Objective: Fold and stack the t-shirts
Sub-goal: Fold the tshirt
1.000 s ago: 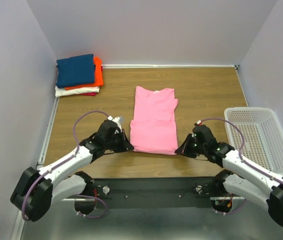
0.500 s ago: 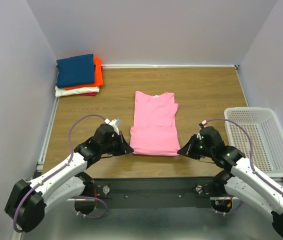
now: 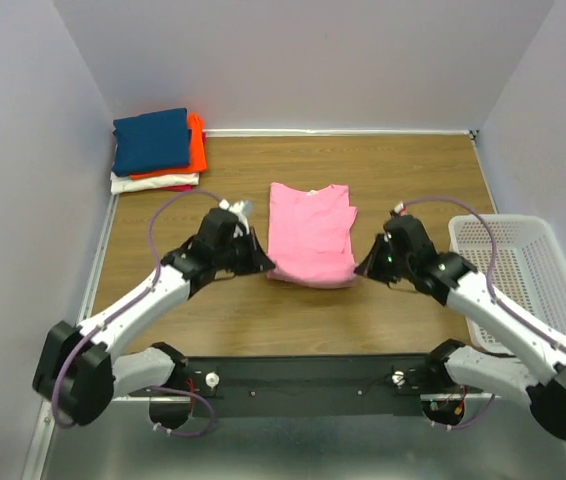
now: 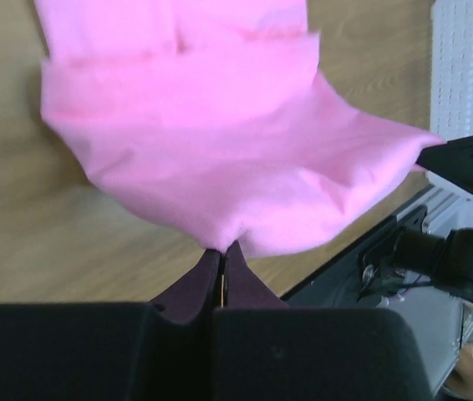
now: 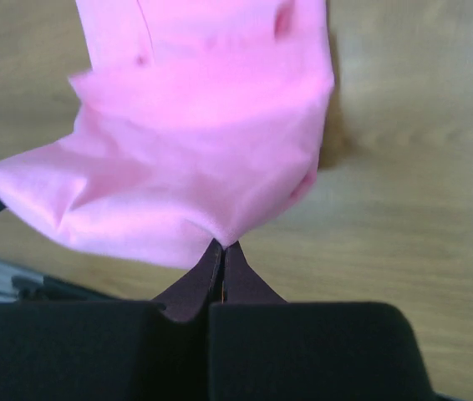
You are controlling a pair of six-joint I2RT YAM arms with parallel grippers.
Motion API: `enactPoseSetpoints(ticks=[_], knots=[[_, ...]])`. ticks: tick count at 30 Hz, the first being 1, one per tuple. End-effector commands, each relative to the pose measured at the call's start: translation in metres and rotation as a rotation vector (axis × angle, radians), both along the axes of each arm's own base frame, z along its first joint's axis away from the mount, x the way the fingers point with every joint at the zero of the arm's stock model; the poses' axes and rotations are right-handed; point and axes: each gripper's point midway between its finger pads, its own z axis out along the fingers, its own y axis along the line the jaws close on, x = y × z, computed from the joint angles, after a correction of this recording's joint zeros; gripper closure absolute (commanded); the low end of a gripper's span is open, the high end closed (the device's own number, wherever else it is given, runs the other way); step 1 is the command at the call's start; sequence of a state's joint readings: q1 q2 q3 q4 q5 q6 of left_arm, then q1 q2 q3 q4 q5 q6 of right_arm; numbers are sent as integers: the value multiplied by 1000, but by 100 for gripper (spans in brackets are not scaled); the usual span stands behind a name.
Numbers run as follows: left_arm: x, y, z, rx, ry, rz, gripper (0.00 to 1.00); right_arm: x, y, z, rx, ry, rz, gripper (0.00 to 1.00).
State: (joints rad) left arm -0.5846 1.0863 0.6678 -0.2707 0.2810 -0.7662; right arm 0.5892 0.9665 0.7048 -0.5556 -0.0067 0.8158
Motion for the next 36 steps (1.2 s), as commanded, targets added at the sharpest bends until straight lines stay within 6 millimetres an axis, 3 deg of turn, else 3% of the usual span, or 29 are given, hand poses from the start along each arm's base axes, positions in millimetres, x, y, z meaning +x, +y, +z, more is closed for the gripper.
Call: enactPoseSetpoints(ticks=[1, 2, 4, 5, 6, 7, 8, 9, 10, 11, 12, 13, 14, 16, 18, 19, 24, 26, 27, 30, 33, 36], knots=[[74, -2, 45, 11, -153, -7, 100, 76, 4, 59, -133, -194, -45, 99], [92, -2, 33, 35, -119, 1, 100, 97, 9, 45, -196, -158, -31, 99], [126, 2, 40, 20, -126, 12, 100, 135, 6, 44, -216, -143, -45, 99], [153, -1, 62, 13, -182, 25, 100, 155, 10, 49, -195, -150, -40, 99], [173, -2, 36, 50, -133, 32, 100, 191, 4, 40, -210, -129, -56, 99], [189, 0, 33, 30, -123, 23, 100, 209, 4, 40, -200, -129, -60, 100], [214, -6, 50, 2, -167, 15, 100, 227, 2, 38, -191, -136, -64, 100], [233, -7, 17, 14, -108, 31, 100, 255, -2, 50, -177, -176, -75, 98], [253, -7, 19, -6, -131, 48, 99, 271, -2, 18, -184, -120, -69, 98], [271, -12, -10, -21, -109, 35, 95, 293, -3, 24, -156, -139, -67, 95], [279, -14, -24, -25, -86, 16, 92, 303, -6, 15, -160, -132, -73, 89], [301, -17, -15, -34, -117, 20, 79, 312, -9, -18, -174, -76, -80, 83], [307, -15, -48, -37, -58, 11, 74, 318, -8, -23, -150, -65, -75, 70], [322, -14, -46, -68, -84, 10, 67, 331, -15, -33, -138, -56, -88, 51], [334, -7, -28, -100, -158, 30, 51, 336, -23, -34, -157, -63, -105, 41], [338, -3, -16, -106, -183, 45, 37, 337, -26, -31, -162, -70, -114, 38], [341, 8, 17, -109, -246, 57, 33, 324, -36, -25, -186, -69, -135, 37], [334, 12, 18, -94, -239, 76, 34, 315, -39, -26, -191, -62, -141, 38], [330, 13, 16, -89, -230, 82, 35, 305, -41, -35, -198, -35, -142, 38], [316, 15, 7, -60, -197, 94, 37, 292, -41, -30, -189, -43, -143, 38], [302, 21, -11, 24, -146, 123, 37, 269, -36, -37, -205, -24, -124, 39], [293, 24, -26, 78, -116, 135, 37, 263, -37, -42, -224, -22, -127, 39]])
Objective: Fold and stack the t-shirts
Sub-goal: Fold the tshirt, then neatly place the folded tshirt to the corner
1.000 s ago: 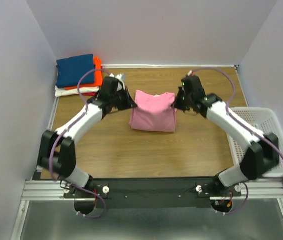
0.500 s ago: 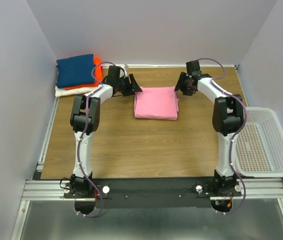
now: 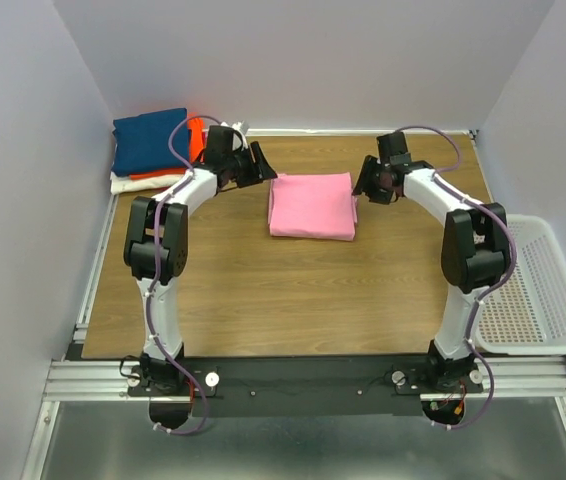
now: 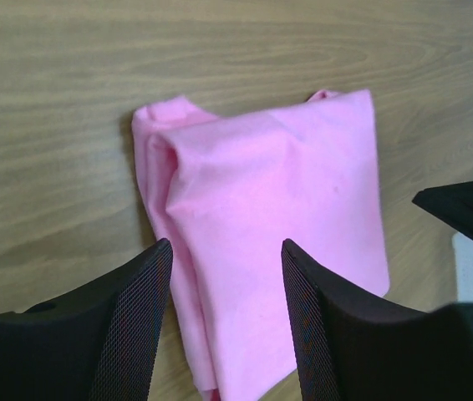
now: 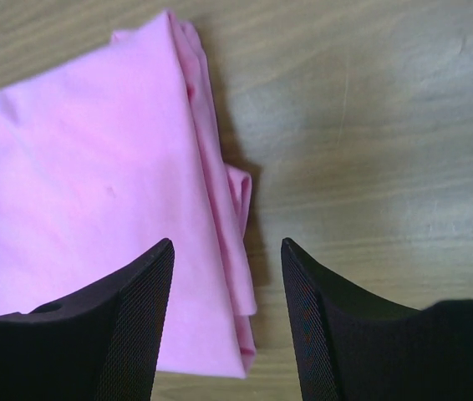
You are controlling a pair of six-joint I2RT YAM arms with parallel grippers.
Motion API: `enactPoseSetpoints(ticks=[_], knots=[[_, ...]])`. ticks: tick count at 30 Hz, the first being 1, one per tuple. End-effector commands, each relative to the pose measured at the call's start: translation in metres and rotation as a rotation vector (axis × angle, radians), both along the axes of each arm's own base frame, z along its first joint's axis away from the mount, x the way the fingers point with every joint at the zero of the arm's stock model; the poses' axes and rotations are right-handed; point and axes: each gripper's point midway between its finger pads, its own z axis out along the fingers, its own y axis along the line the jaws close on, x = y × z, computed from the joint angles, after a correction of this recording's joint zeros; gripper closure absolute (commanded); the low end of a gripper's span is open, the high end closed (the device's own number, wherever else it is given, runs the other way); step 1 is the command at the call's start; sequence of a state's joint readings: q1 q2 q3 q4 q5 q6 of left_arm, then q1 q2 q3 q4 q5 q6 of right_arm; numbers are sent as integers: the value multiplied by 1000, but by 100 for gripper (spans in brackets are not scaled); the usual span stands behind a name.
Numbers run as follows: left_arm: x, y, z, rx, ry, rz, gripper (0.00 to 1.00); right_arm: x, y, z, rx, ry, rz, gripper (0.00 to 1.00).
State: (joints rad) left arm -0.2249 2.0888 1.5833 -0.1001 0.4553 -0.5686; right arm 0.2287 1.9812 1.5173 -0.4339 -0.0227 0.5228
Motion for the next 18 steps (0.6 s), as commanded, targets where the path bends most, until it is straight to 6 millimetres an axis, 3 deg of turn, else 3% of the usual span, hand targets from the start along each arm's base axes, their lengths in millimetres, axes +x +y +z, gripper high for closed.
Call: enactPoseSetpoints(ticks=[1, 9, 18], knots=[[-20, 9, -26, 107, 65, 22, 37, -15, 4, -6, -37, -5, 6, 39], [-41, -4, -60, 137, 137, -63, 32, -28, 9, -32, -38, 34, 32, 39], [-44, -5, -102, 220, 218, -64, 35, -30, 9, -43, -44, 47, 38, 39]])
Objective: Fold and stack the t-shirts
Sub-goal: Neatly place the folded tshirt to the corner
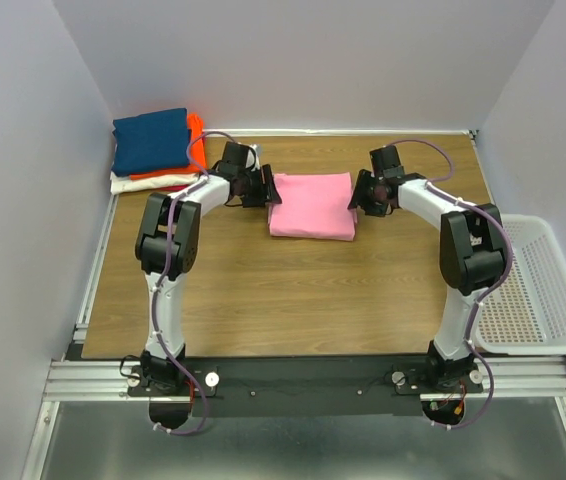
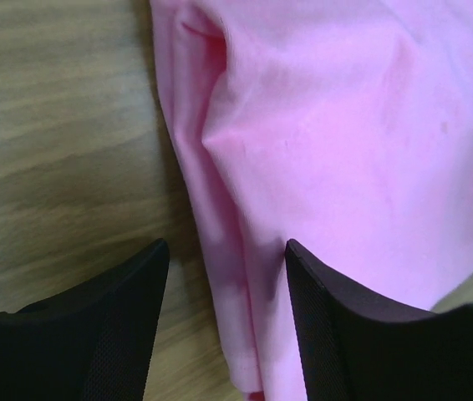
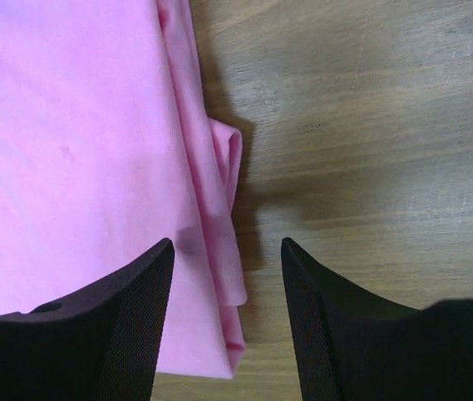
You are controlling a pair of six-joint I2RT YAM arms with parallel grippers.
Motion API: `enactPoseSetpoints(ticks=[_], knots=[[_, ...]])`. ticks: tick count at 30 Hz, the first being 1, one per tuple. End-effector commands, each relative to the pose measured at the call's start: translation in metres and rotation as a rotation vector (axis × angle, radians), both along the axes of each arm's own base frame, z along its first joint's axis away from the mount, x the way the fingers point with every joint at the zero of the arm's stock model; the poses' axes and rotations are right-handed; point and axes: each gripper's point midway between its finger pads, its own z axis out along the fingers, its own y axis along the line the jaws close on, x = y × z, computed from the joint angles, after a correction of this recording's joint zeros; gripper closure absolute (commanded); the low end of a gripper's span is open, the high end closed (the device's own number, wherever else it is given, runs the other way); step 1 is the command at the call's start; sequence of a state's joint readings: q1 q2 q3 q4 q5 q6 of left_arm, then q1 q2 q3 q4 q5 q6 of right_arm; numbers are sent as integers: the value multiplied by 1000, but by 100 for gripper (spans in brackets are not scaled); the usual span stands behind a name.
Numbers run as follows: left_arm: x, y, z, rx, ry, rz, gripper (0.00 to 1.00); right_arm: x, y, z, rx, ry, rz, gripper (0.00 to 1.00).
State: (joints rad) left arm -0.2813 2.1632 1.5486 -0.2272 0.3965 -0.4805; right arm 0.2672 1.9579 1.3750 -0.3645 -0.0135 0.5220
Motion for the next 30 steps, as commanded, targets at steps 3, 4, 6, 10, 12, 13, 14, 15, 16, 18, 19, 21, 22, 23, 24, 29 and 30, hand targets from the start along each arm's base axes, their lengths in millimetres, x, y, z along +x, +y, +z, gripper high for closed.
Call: enactPoseSetpoints(ticks=[3, 4, 6, 10, 12, 13, 14, 15, 16, 18, 19, 21, 22, 23, 24, 29, 30], knots=[[-7, -1, -34, 99, 57, -8, 37, -1, 4, -14, 2, 12, 20, 39], [-9, -2, -38, 110, 69, -11, 38, -1, 5, -15, 6, 15, 21, 39], [-12, -2, -47, 146, 88, -7, 40, -1, 7, -17, 18, 18, 21, 39], [-17, -3, -60, 197, 102, -3, 48, 1, 12, -19, 38, 19, 29, 39], [-20, -6, -66, 215, 114, -6, 51, 1, 15, -19, 54, 22, 31, 39], [-22, -10, -68, 225, 115, -11, 52, 2, 16, -19, 59, 22, 34, 39], [-22, -13, -70, 229, 117, -18, 58, 2, 17, -20, 64, 24, 38, 39], [-21, -15, -71, 236, 118, -20, 60, 2, 19, -19, 71, 24, 43, 39], [-24, -18, -73, 257, 120, -24, 65, 2, 20, -20, 75, 27, 44, 39], [-21, -18, -73, 283, 120, -20, 79, 1, 21, -21, 81, 32, 42, 39], [-17, -14, -72, 309, 113, -3, 88, 0, 21, -20, 83, 33, 41, 39], [-6, -11, -65, 340, 83, 15, 100, -2, 22, -15, 88, 25, 40, 39], [-6, -6, -64, 373, 92, 25, 100, -2, 21, -12, 91, 20, 34, 39], [3, 7, -62, 442, 66, 62, 100, -5, 20, -3, 94, 5, 34, 39], [16, 11, -51, 469, 32, 83, 100, -7, 19, 0, 97, 0, 28, 39], [47, 53, -19, 665, -48, 187, 100, -21, 17, 23, 115, -33, 28, 39], [55, 57, -10, 690, -75, 198, 100, -26, 16, 27, 118, -38, 28, 39]])
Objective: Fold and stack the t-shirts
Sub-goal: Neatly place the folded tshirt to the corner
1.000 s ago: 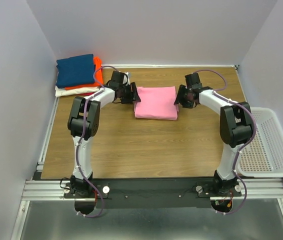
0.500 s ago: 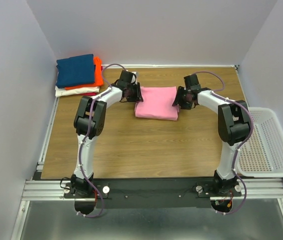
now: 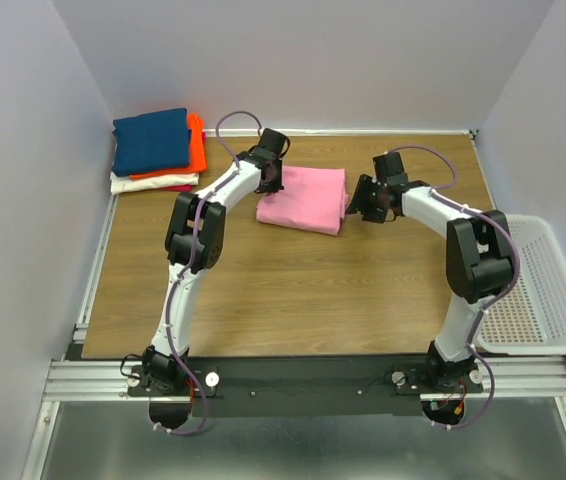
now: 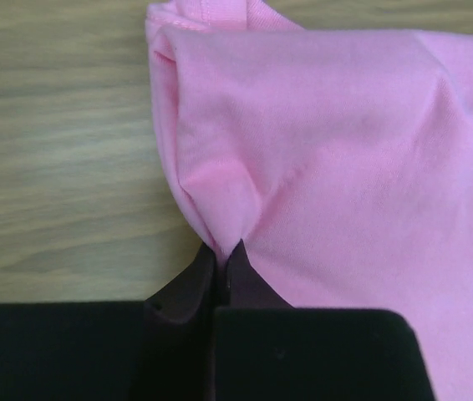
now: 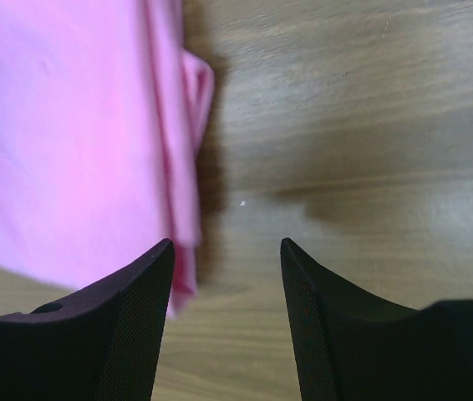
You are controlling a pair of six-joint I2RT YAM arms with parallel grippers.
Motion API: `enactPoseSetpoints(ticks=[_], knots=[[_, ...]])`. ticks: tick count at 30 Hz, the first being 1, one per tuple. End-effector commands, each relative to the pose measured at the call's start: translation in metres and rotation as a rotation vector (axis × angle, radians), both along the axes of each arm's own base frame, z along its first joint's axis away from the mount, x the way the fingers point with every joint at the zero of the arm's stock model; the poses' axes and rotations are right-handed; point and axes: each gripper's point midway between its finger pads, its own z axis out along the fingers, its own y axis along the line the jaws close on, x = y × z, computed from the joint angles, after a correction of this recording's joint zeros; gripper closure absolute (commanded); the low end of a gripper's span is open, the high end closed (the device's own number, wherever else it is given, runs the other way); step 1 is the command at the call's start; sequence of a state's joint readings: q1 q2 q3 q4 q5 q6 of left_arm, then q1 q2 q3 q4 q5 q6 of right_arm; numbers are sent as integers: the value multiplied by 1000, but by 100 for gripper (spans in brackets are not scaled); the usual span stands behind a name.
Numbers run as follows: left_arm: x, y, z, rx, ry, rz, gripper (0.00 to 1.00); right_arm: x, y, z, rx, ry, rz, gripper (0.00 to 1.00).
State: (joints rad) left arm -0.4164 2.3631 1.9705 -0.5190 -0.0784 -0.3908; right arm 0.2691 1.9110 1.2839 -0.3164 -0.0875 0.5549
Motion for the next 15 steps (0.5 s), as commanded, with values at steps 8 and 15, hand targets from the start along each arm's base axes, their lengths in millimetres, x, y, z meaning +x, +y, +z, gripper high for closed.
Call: enactPoseSetpoints(ticks=[8, 15], knots=[[42, 136, 45, 590, -116, 240, 100, -24, 11, 51, 78, -85, 29, 39], [61, 181, 88, 725, -196, 313, 100, -35, 20, 54, 89, -85, 62, 39]])
